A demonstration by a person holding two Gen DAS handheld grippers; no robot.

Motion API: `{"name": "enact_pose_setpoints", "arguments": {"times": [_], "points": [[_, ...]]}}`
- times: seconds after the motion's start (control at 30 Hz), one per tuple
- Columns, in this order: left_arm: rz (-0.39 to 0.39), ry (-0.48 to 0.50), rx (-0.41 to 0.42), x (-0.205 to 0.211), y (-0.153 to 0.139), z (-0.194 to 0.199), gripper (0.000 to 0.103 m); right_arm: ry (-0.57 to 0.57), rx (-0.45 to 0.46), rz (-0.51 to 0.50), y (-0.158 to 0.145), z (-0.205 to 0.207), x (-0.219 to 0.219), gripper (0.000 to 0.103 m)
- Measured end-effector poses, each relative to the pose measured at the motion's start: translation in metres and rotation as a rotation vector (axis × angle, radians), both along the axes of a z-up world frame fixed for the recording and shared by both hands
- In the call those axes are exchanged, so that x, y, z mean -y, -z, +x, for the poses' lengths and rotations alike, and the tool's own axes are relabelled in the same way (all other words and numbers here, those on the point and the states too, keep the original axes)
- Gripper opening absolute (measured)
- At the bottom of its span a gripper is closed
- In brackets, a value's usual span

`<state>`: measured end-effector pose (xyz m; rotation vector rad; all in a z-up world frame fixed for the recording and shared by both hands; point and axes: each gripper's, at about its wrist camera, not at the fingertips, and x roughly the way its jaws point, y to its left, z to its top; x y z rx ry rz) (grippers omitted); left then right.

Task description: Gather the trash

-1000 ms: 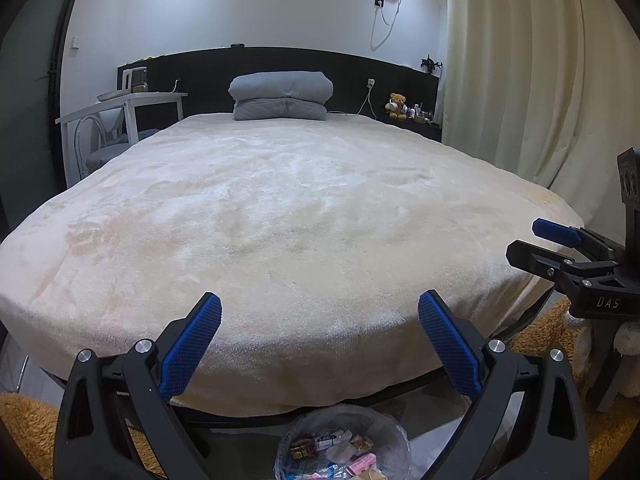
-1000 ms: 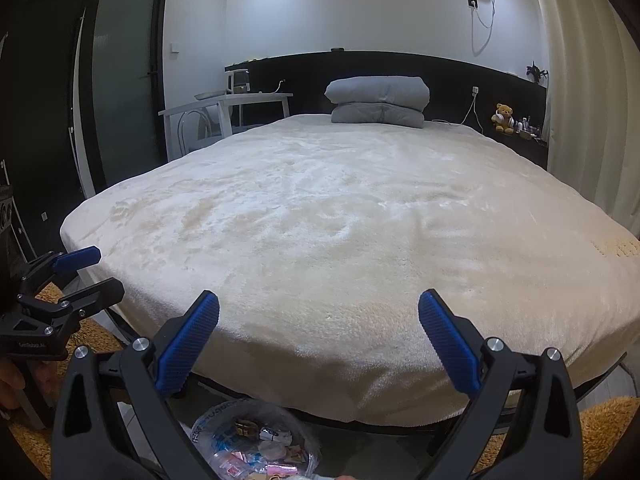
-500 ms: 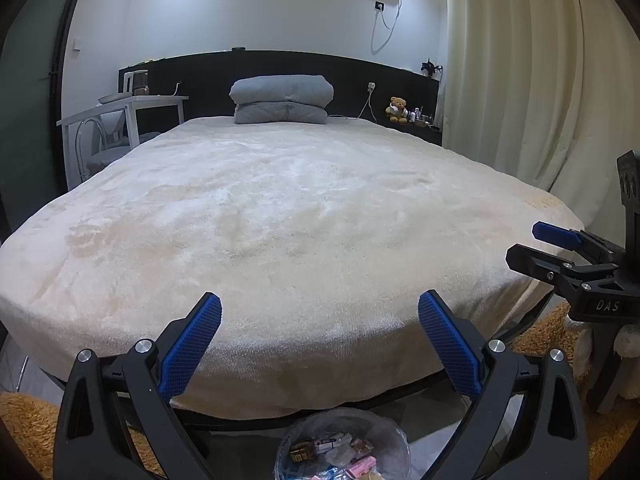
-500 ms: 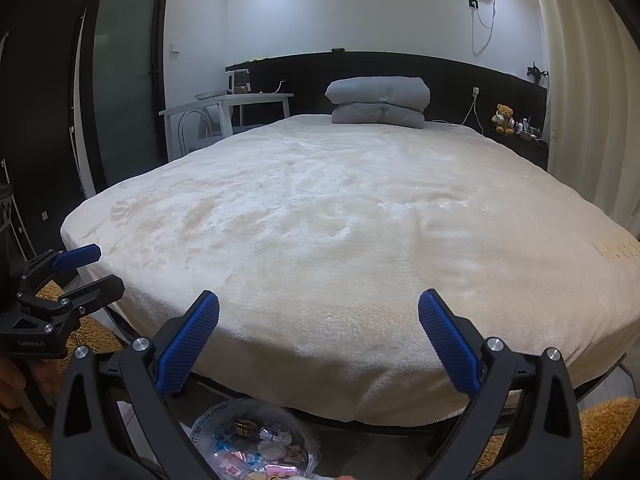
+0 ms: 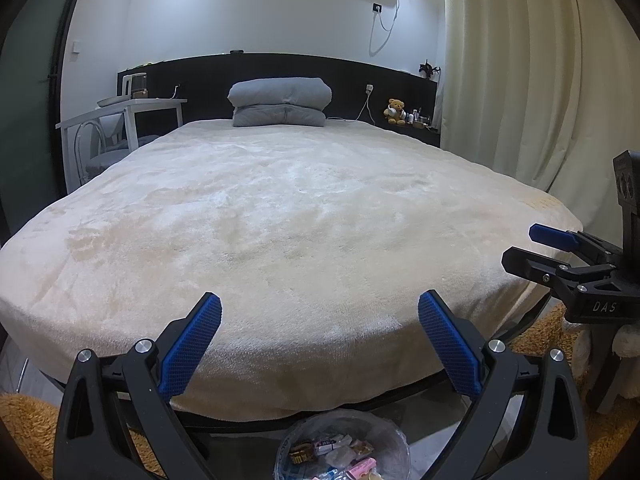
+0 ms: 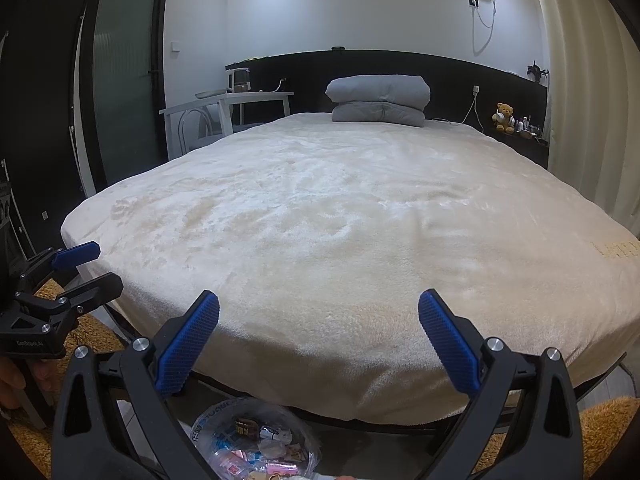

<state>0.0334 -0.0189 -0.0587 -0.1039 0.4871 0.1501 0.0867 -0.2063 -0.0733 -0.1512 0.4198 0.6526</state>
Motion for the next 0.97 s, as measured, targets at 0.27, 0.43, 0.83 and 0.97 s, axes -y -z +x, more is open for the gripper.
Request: {"name": "enact_pose_setpoints", "arguments": {"times": [0.27,0.43,0.83,0.97], "points": [[-0.002,0.001,0.003,0.0008,-0.0006,-0.0002,0.097,0.002,-0.002,0.0,0.0005,-0.0003,-0.0008,0.098],[-0.003,0.004,0.006,0.0023,-0.0017,-0.0006,0.097,0.002,-0.003,-0.002,0.0005,0.0003,-0.0007,0.098],[-0.002,0.004,0.015,0.0036,-0.0042,-0.0031,0.097,-0.001,-0.005,-0.002,0.0009,0.0003,-0.0018,0.098],[-0.007,0.005,0.022,0.0048,-0.006,-0.0052,0.097,-0.007,-0.009,0.002,0.0008,-0.002,-0.0015,0.098]]}}
